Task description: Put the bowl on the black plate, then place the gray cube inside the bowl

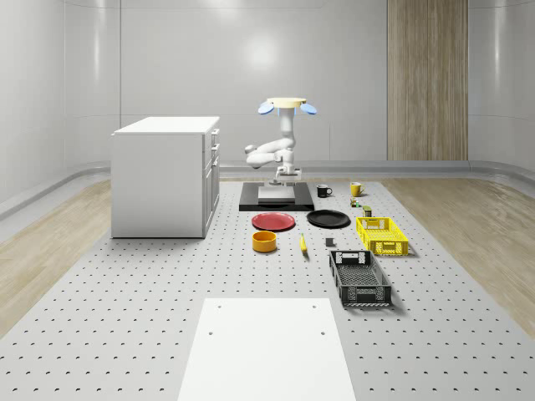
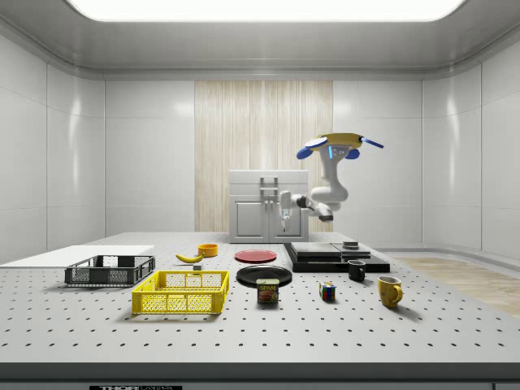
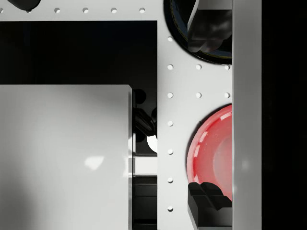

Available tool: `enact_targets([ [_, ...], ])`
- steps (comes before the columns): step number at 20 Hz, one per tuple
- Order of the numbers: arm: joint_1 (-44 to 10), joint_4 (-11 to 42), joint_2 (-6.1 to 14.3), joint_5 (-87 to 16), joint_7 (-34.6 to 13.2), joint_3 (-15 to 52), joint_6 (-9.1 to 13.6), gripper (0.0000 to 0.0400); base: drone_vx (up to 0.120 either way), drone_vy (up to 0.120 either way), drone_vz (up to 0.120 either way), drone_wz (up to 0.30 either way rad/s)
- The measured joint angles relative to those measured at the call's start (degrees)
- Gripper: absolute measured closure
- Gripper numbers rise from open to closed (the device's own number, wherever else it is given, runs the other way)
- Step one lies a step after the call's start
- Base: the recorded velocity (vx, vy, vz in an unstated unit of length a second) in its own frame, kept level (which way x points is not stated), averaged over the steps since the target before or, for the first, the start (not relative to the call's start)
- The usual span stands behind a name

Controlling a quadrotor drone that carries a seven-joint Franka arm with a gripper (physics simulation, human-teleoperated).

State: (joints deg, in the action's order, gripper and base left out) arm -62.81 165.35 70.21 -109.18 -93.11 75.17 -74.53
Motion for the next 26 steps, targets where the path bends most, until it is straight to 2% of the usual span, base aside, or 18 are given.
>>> enact_targets([
  [5,-0.4,-0.1,1.3,0.6,-0.4,0.3,-1.2,0.0000,0.120,-0.120,-0.120,0.000],
  [10,-0.7,-0.2,2.5,1.2,-0.7,0.6,-2.3,0.0000,0.120,-0.120,-0.008,0.000],
  [17,-1.2,-0.3,4.0,2.0,-1.1,1.0,-3.7,0.0000,0.120,-0.006,-0.006,0.000],
  [26,-1.7,-0.4,5.9,2.8,-1.5,1.5,-5.5,0.0000,0.120,0.000,-0.102,0.000],
])
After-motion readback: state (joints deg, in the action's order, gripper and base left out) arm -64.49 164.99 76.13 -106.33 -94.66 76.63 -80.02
